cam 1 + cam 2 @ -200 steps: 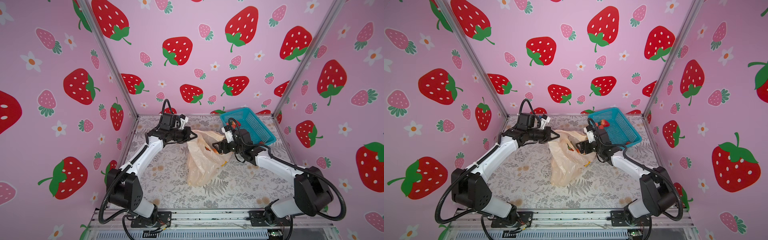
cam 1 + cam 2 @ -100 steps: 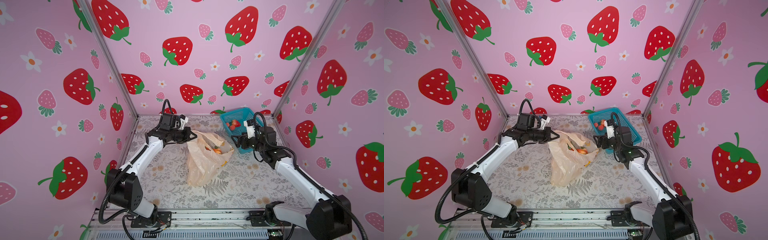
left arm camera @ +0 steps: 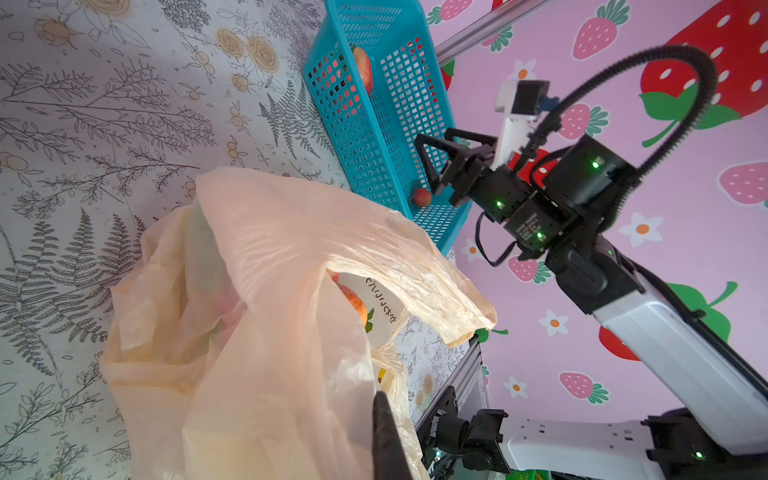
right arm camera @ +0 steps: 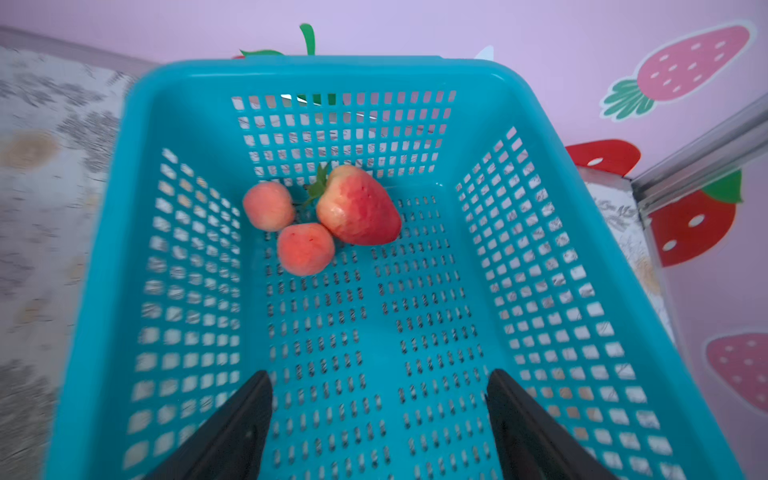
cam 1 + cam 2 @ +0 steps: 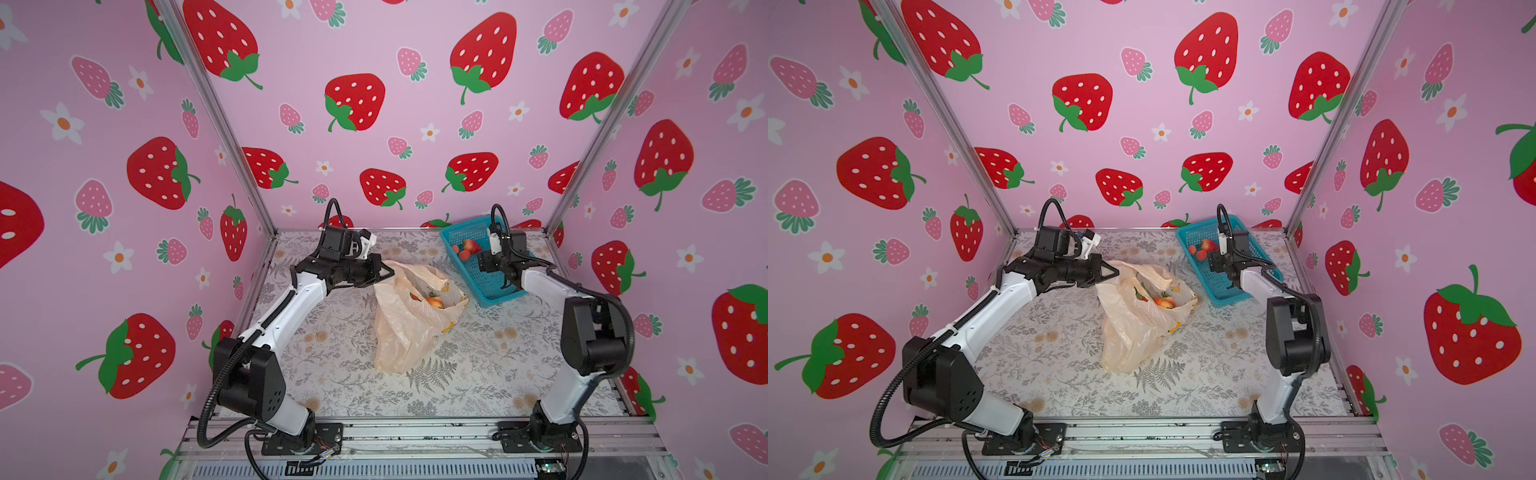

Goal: Place the fake fruits into the plastic bag and tie a complex knot
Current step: 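Grasp a large yellow-red peach in the teal basket with the right gripper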

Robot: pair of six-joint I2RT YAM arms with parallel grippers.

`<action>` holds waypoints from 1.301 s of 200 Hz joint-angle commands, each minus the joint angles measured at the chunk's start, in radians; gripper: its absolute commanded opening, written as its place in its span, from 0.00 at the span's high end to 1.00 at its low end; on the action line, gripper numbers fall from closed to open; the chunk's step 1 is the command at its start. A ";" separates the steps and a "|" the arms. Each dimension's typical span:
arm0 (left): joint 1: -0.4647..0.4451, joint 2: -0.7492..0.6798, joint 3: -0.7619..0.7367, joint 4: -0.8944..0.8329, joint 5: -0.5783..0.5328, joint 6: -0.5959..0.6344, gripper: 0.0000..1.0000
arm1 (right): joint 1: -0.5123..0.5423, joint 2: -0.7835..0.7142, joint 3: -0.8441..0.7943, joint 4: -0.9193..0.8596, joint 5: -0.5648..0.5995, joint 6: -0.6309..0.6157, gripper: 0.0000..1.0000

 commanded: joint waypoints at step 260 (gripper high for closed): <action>0.003 0.022 0.010 -0.016 0.017 0.008 1.00 | -0.008 0.642 0.743 -0.208 -0.017 -0.224 0.48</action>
